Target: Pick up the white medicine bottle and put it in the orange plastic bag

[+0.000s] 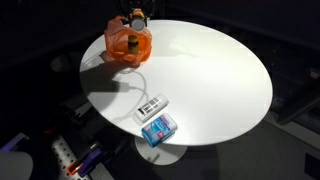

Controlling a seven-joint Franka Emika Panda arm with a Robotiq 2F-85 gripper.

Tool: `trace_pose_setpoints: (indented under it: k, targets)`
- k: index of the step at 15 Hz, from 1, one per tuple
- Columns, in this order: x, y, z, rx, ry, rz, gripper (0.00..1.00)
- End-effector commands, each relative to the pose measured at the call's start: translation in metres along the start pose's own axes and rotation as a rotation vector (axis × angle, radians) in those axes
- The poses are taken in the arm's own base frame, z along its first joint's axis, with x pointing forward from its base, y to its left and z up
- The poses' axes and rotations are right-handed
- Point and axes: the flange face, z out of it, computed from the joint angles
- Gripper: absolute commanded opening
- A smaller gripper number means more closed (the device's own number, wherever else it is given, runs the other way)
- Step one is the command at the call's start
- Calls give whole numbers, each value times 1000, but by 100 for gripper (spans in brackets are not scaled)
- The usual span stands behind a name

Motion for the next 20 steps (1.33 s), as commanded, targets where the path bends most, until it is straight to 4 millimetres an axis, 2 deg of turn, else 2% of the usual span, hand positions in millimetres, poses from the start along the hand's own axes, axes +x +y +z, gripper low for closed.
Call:
trace_pose_setpoints:
  k: [1, 3, 6, 12, 20]
  targets:
    - [-2, -36, -18, 106, -20, -2, 37]
    - [-6, -50, -21, 166, -48, 11, 37]
    - [-16, -55, -18, 211, -105, 38, 37]
    - [-35, -51, 18, 284, -209, 85, 37]
    - [-27, -44, 59, 313, -170, 63, 37]
